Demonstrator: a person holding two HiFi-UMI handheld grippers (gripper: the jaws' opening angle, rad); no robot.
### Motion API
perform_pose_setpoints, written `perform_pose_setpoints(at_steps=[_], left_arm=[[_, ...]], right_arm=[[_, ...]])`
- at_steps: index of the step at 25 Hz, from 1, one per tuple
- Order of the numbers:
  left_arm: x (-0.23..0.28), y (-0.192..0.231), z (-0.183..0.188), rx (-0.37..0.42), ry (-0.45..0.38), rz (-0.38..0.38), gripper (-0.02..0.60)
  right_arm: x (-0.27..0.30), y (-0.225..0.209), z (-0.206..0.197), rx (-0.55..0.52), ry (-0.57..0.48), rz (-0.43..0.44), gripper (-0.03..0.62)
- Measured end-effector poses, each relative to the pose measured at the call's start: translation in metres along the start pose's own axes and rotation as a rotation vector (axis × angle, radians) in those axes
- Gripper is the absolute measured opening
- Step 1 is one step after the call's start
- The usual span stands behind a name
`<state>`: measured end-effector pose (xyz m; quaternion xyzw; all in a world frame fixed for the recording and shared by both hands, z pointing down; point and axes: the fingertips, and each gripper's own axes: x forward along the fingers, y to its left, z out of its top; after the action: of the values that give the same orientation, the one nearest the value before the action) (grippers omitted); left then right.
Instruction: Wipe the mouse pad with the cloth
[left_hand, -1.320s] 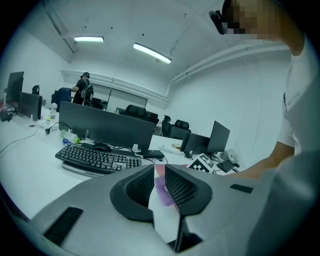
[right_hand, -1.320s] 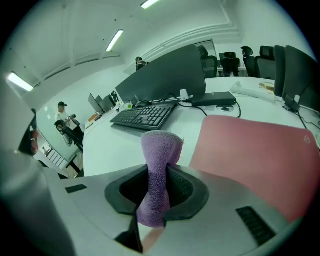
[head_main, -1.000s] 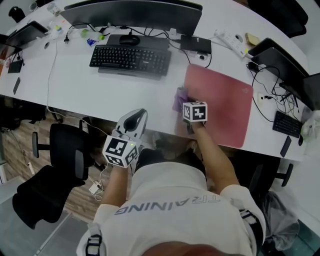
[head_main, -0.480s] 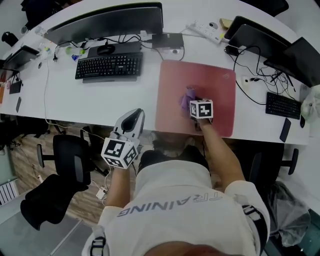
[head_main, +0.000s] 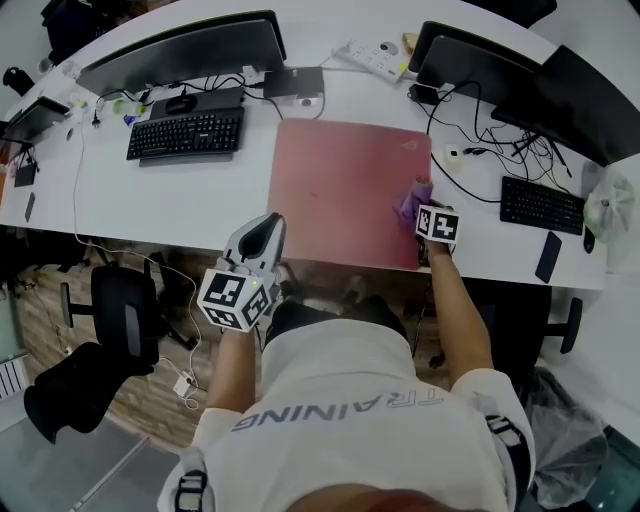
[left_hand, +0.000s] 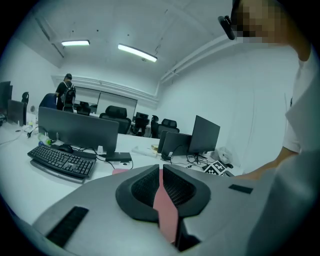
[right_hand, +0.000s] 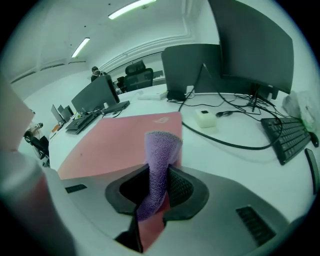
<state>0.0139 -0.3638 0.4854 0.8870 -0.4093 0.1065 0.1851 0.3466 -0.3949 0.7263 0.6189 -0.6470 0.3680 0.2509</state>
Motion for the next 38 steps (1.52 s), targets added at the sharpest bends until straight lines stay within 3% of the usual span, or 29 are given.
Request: perform_pose_setpoints(at_steps=[8, 11, 14, 17, 20, 29, 34, 38], left_arm=[[0.009, -0.032, -0.002, 0.021, 0.033, -0.04, 0.048], [0.006, -0.033, -0.004, 0.029, 0.041, -0.065, 0.048], [-0.003, -0.028, -0.006, 0.028, 0.045, -0.085, 0.048], [-0.025, -0.01, -0.008, 0.019, 0.041, -0.08, 0.048], [-0.053, 0.015, -0.012, 0.001, 0.026, -0.057, 0.048], [-0.152, 0.103, -0.038, -0.031, 0.023, 0.035, 0.048], [-0.201, 0.145, -0.054, -0.057, 0.015, 0.076, 0.048], [-0.212, 0.159, -0.06, -0.076, 0.007, 0.064, 0.048]], right_arm=[[-0.043, -0.093, -0.033, 0.139, -0.06, -0.108, 0.1], [-0.058, -0.095, -0.04, 0.182, -0.096, -0.114, 0.1], [-0.081, -0.07, -0.036, 0.206, -0.145, -0.095, 0.1], [-0.095, -0.009, -0.032, 0.201, -0.189, -0.018, 0.1], [-0.087, 0.079, -0.032, 0.128, -0.186, 0.098, 0.1], [-0.026, 0.384, -0.047, -0.108, -0.04, 0.469, 0.1], [0.012, 0.492, -0.065, -0.171, 0.045, 0.513, 0.1], [0.035, 0.507, -0.079, -0.223, 0.092, 0.439, 0.1]])
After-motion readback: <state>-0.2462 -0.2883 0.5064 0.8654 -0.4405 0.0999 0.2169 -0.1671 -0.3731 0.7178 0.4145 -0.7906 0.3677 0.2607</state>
